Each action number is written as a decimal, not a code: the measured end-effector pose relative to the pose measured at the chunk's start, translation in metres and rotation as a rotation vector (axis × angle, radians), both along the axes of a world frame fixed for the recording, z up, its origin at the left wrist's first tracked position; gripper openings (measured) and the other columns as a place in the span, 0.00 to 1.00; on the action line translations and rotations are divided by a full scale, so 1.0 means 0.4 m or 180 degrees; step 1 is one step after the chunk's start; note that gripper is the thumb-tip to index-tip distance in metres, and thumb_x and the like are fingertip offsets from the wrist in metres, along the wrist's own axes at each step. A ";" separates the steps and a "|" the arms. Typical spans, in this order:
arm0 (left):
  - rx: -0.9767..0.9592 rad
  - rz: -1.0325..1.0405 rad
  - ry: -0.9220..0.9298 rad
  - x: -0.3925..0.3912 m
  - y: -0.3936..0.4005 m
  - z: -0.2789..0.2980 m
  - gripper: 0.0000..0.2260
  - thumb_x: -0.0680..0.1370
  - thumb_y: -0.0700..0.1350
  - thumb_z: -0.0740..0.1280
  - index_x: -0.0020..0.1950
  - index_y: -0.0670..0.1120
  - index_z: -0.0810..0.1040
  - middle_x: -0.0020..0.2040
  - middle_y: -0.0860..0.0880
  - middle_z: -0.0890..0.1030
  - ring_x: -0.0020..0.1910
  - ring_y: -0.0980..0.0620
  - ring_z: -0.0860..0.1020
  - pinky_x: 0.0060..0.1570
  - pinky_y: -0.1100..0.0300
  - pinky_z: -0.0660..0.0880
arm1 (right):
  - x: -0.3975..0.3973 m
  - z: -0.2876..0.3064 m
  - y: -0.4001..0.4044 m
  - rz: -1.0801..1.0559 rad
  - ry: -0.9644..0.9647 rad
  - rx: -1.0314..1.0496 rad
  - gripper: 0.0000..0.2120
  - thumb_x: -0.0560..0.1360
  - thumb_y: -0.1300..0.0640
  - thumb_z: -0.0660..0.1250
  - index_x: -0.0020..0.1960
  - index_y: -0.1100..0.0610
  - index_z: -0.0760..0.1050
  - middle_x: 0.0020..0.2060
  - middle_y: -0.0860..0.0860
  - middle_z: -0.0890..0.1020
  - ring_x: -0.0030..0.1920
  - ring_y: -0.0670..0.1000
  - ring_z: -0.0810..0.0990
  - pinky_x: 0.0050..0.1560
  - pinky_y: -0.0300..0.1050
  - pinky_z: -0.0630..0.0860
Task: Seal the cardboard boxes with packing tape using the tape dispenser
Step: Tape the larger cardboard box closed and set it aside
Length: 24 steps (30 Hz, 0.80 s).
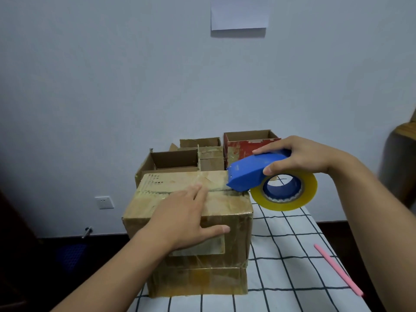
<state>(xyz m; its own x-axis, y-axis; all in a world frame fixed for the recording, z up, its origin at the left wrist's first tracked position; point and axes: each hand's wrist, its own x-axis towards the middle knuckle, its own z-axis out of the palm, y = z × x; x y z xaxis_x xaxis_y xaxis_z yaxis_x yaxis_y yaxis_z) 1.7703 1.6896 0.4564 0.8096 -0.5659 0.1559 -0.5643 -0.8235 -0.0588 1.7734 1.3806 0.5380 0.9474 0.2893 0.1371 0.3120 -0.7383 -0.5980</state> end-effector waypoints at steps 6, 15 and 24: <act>-0.0037 -0.0184 -0.0115 -0.008 -0.067 0.015 0.45 0.67 0.81 0.46 0.79 0.58 0.54 0.80 0.50 0.55 0.78 0.49 0.55 0.75 0.50 0.54 | -0.011 -0.051 -0.020 -0.0085 -0.0094 0.0361 0.25 0.64 0.38 0.74 0.61 0.35 0.79 0.50 0.32 0.81 0.51 0.40 0.81 0.50 0.37 0.74; -0.0262 -0.0380 -0.0184 -0.013 -0.141 0.011 0.39 0.70 0.77 0.56 0.73 0.54 0.64 0.72 0.53 0.67 0.68 0.53 0.67 0.65 0.55 0.69 | -0.011 -0.097 -0.033 -0.0090 -0.0194 0.0711 0.24 0.66 0.41 0.73 0.61 0.34 0.78 0.50 0.31 0.81 0.51 0.39 0.81 0.47 0.33 0.73; -0.0136 -0.0374 0.0166 -0.001 -0.162 -0.008 0.43 0.72 0.75 0.56 0.80 0.55 0.47 0.80 0.54 0.54 0.75 0.52 0.62 0.68 0.52 0.68 | -0.024 -0.133 -0.072 -0.0059 -0.0205 0.1018 0.25 0.62 0.37 0.74 0.59 0.32 0.79 0.52 0.35 0.82 0.52 0.42 0.82 0.47 0.31 0.75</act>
<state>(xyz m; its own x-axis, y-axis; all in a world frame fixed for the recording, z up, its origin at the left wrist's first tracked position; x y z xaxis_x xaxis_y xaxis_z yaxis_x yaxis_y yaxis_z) 1.7697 1.6249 0.4530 0.7457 -0.6511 0.1414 -0.6584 -0.7526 0.0069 1.7637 1.3517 0.4847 0.9385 0.2049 0.2780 0.3450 -0.5221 -0.7800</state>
